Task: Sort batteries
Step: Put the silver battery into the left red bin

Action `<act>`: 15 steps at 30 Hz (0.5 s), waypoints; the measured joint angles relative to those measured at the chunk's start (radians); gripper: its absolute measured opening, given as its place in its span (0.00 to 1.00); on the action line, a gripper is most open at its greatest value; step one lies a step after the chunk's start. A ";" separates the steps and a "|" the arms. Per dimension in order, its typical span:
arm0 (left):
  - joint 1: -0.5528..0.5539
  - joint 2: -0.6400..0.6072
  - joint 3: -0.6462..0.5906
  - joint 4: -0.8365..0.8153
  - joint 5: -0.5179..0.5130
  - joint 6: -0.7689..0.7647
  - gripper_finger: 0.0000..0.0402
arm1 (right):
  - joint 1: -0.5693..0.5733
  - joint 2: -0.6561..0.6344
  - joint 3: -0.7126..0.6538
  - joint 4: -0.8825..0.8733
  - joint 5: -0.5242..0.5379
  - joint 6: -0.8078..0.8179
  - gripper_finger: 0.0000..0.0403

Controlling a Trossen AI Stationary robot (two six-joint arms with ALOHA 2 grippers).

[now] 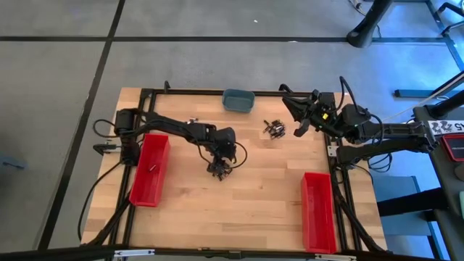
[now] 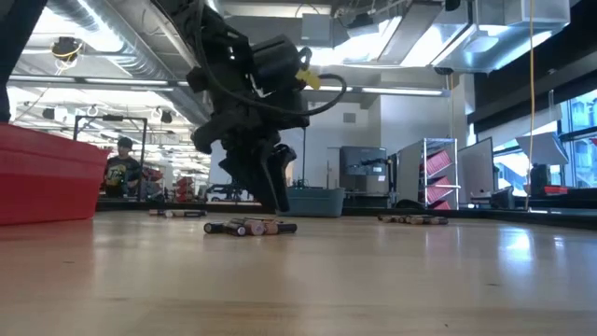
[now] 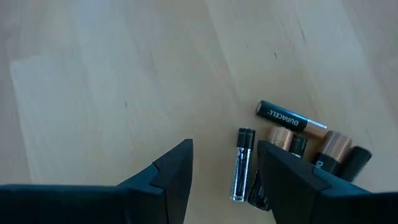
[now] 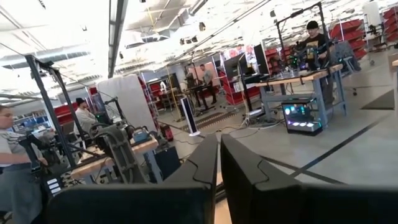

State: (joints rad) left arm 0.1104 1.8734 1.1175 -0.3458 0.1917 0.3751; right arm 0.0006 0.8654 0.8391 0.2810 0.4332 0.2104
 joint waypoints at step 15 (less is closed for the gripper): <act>0.015 0.054 0.002 0.001 -0.069 0.073 0.30 | 0.000 0.000 0.000 0.000 -0.001 0.003 0.06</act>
State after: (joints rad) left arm 0.1256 1.9277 1.1200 -0.3443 0.1223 0.4482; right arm 0.0006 0.8654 0.8391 0.2812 0.4325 0.2130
